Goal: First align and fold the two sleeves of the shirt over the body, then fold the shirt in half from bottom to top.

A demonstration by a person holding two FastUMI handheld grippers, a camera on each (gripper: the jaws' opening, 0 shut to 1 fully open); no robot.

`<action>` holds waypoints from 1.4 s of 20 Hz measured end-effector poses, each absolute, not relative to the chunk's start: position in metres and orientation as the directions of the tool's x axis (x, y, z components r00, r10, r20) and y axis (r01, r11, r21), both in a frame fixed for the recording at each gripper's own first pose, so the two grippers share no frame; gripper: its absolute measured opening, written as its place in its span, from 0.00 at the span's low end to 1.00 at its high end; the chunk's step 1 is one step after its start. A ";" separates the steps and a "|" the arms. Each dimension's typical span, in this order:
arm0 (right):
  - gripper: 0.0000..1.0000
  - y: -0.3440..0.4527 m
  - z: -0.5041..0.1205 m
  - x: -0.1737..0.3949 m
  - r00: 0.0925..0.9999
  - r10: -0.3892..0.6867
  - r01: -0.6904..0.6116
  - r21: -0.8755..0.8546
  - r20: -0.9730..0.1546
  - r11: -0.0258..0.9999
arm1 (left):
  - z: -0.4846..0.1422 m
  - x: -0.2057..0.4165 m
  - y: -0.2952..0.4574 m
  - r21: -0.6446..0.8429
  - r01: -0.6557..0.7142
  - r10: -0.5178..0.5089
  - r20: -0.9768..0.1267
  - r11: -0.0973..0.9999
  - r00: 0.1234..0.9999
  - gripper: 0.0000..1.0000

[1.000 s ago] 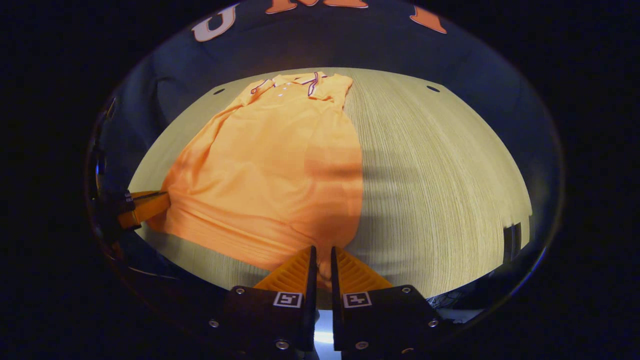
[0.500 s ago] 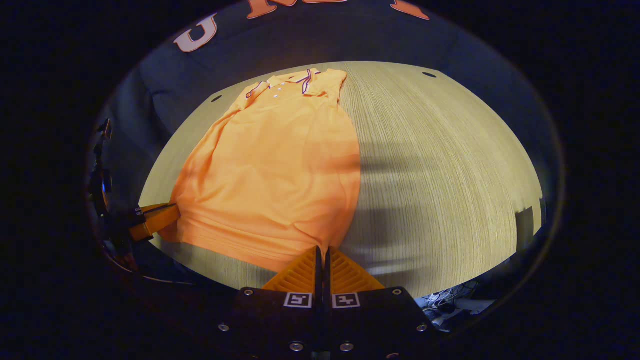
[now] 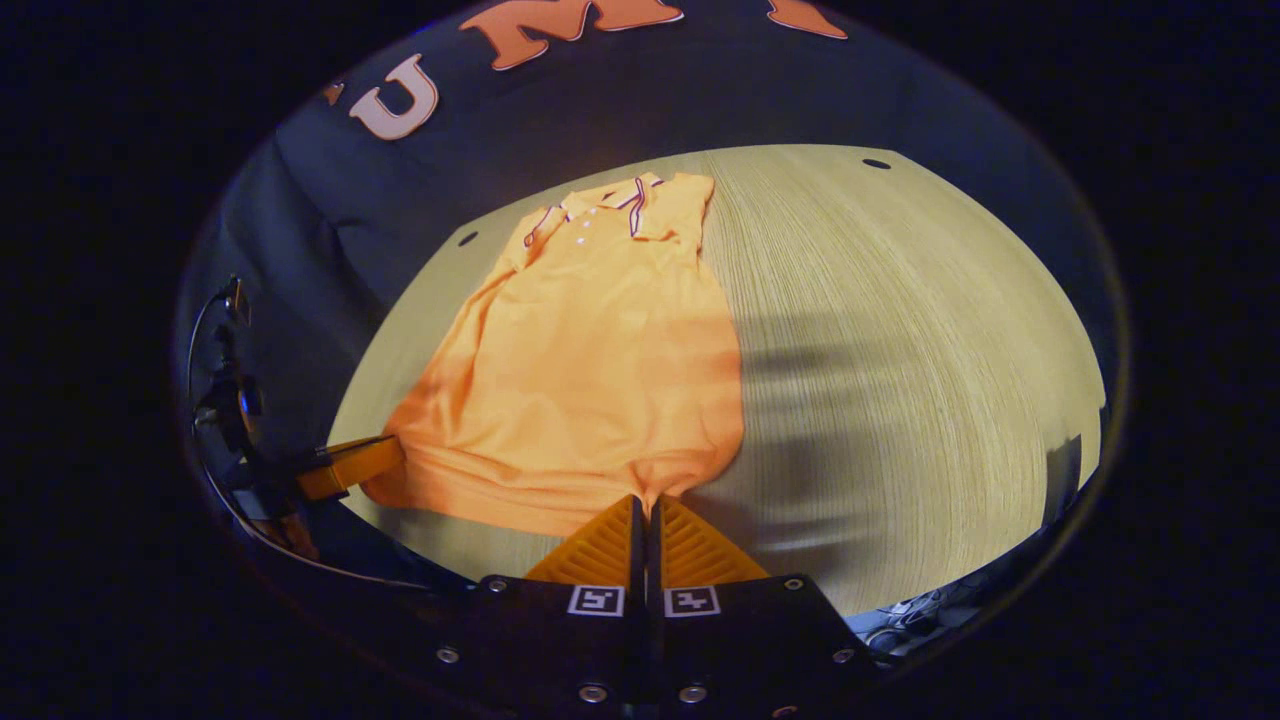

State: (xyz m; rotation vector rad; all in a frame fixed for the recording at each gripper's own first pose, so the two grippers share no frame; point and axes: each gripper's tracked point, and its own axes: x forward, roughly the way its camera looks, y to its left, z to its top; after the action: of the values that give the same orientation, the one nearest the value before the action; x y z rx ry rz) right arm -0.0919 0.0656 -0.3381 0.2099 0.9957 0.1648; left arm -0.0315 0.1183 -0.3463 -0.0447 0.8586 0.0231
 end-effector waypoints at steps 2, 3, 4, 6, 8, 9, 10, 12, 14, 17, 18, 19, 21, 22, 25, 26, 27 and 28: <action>0.01 0.066 -0.329 -0.082 0.557 0.253 -0.069 0.260 -0.791 0.963 | -0.331 -0.023 0.114 -0.034 -0.038 0.001 -0.732 0.999 0.681 0.02; 0.01 0.069 -0.322 -0.078 0.568 0.269 -0.084 0.270 -0.778 0.959 | -0.323 -0.016 0.109 -0.036 -0.031 -0.004 -0.720 0.999 0.694 0.02; 0.00 0.067 -0.319 -0.072 0.576 0.268 -0.089 0.266 -0.772 0.960 | -0.316 -0.011 0.107 -0.035 -0.026 -0.007 -0.711 0.999 0.703 0.02; 0.00 0.064 -0.311 -0.064 0.591 0.267 -0.080 0.273 -0.762 0.959 | -0.302 0.000 0.103 -0.037 -0.012 -0.018 -0.697 0.999 0.717 0.02; 0.00 0.068 -0.300 -0.049 0.614 0.284 -0.074 0.305 -0.736 0.950 | -0.289 0.014 0.103 -0.043 0.007 -0.034 -0.683 0.999 0.730 0.02; 0.00 0.068 -0.297 -0.042 0.622 0.286 -0.075 0.308 -0.729 0.948 | -0.283 0.023 0.104 -0.044 0.019 -0.044 -0.675 0.999 0.737 0.02; 0.00 0.067 -0.298 -0.035 0.623 0.278 -0.068 0.304 -0.731 0.950 | -0.280 0.031 0.105 -0.044 0.028 -0.050 -0.671 0.999 0.740 0.02; 0.00 0.065 -0.288 -0.023 0.642 0.263 -0.043 0.308 -0.720 0.950 | -0.276 0.050 0.110 -0.036 0.044 -0.057 -0.661 0.998 0.748 0.02; 0.00 0.062 -0.282 -0.006 0.660 0.243 -0.029 0.298 -0.711 0.954 | -0.271 0.068 0.115 -0.018 0.055 -0.054 -0.646 0.998 0.761 0.02; 0.01 0.058 -0.274 0.020 0.674 0.217 0.003 0.297 -0.706 0.955 | -0.265 0.090 0.116 0.002 0.094 -0.071 -0.639 0.996 0.766 0.02; 0.01 0.057 -0.270 0.028 0.677 0.212 0.008 0.296 -0.704 0.955 | -0.263 0.099 0.117 0.013 0.105 -0.073 -0.635 0.994 0.769 0.02; 0.01 0.056 -0.268 0.035 0.681 0.204 0.011 0.288 -0.703 0.957 | -0.262 0.109 0.119 0.020 0.113 -0.075 -0.631 0.993 0.772 0.01; 0.01 0.055 -0.267 0.050 0.683 0.194 0.012 0.277 -0.704 0.961 | -0.259 0.124 0.120 0.013 0.124 -0.089 -0.628 0.992 0.773 0.02; 0.01 0.055 -0.267 0.058 0.684 0.189 0.014 0.272 -0.705 0.962 | -0.257 0.133 0.120 0.004 0.129 -0.098 -0.627 0.992 0.773 0.02; 0.01 0.055 -0.263 0.081 0.691 0.175 0.020 0.261 -0.701 0.965 | -0.252 0.165 0.122 -0.008 0.140 -0.115 -0.619 0.990 0.777 0.02; 0.01 0.054 -0.261 0.089 0.694 0.167 0.026 0.257 -0.700 0.966 | -0.250 0.174 0.124 -0.012 0.145 -0.121 -0.616 0.989 0.779 0.02; 0.01 0.052 -0.265 0.098 0.696 0.164 0.031 0.257 -0.699 0.966 | -0.248 0.186 0.124 -0.015 0.146 -0.125 -0.611 0.989 0.782 0.02; 0.01 0.052 -0.263 0.107 0.702 0.157 0.037 0.255 -0.695 0.966 | -0.245 0.196 0.125 -0.020 0.148 -0.130 -0.607 0.989 0.784 0.02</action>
State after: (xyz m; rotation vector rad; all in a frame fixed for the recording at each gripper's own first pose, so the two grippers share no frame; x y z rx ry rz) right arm 0.1066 0.0517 -0.2625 0.2592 0.7924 0.0680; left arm 0.1961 0.1248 -0.2449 0.0290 0.6528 -0.1501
